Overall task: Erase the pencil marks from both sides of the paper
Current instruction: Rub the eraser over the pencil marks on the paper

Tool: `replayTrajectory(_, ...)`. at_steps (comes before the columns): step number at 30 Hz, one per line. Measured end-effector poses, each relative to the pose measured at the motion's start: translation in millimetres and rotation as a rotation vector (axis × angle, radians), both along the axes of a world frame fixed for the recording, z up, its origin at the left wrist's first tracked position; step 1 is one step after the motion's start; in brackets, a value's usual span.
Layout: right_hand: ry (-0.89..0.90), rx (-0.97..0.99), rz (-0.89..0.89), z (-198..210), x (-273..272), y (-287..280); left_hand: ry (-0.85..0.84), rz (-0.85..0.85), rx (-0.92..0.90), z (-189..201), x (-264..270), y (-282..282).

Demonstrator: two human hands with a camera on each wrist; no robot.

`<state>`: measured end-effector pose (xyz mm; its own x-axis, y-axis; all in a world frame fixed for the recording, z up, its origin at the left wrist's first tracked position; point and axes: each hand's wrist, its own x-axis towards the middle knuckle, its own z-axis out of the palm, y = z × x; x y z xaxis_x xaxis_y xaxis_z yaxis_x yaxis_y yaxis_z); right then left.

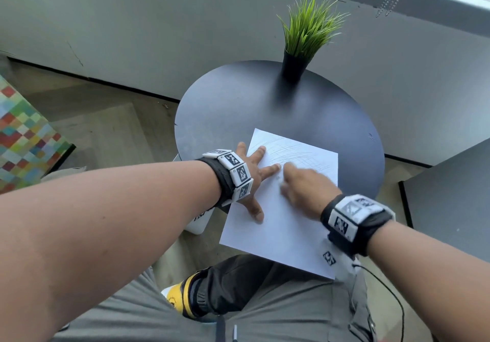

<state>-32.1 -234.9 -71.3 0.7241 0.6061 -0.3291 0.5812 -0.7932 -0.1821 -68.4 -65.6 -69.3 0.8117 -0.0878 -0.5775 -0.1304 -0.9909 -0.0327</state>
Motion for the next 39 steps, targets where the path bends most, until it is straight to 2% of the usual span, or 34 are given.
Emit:
replayTrajectory(3,0.092,-0.007,0.194,-1,-26,7,-0.007,-0.005,-0.001,0,1,1)
replayTrajectory(4,0.072,-0.010,0.180,-2,-17,6,-0.008,-0.007,-0.001,-1,1,1)
replayTrajectory(7,-0.038,-0.021,-0.057,-2,23,-4,-0.010,-0.005,-0.004,-4,1,0)
replayTrajectory(9,-0.056,-0.008,-0.069,-2,20,-3,-0.003,0.002,-0.006,-4,1,1)
replayTrajectory(13,0.110,-0.029,0.263,-5,-28,7,0.010,-0.004,-0.011,-1,2,1)
replayTrajectory(14,0.095,-0.022,0.256,-6,-23,5,0.013,-0.005,-0.013,-1,3,1)
replayTrajectory(17,-0.019,-0.020,-0.019,-1,20,-8,0.007,0.001,-0.016,-4,3,2)
replayTrajectory(18,-0.048,-0.020,-0.059,-1,24,-11,0.010,0.002,-0.013,-5,2,2)
replayTrajectory(20,-0.040,0.015,0.041,-2,9,-7,0.011,0.000,-0.011,-6,3,1)
replayTrajectory(22,0.066,0.039,0.244,-6,-23,-1,0.011,-0.006,-0.011,-5,3,1)
replayTrajectory(23,0.102,0.035,0.287,-7,-30,-2,0.005,-0.009,-0.012,-4,2,1)
replayTrajectory(24,0.096,0.027,0.274,-6,-26,-5,0.000,-0.012,-0.013,-4,2,1)
replayTrajectory(27,-0.023,0.020,0.007,-3,13,-20,0.002,0.006,-0.035,-5,2,2)
replayTrajectory(28,-0.043,0.030,-0.028,-3,16,-23,0.011,0.010,-0.040,-5,1,2)
replayTrajectory(29,-0.041,0.034,0.011,-1,9,-23,0.016,0.011,-0.040,-5,1,2)
replayTrajectory(32,0.075,0.014,0.287,-3,-32,-13,0.014,0.008,-0.038,-6,3,1)
replayTrajectory(33,0.095,0.008,0.296,-2,-32,-13,0.014,0.008,-0.038,-6,3,1)
replayTrajectory(34,0.076,0.020,0.250,-3,-23,-13,0.016,0.007,-0.039,-6,4,1)
replayTrajectory(37,-0.042,0.029,-0.035,-3,17,-17,0.013,0.005,-0.037,-5,4,1)
replayTrajectory(39,-0.035,0.039,0.016,-3,9,-15,0.012,0.001,-0.032,-6,3,1)
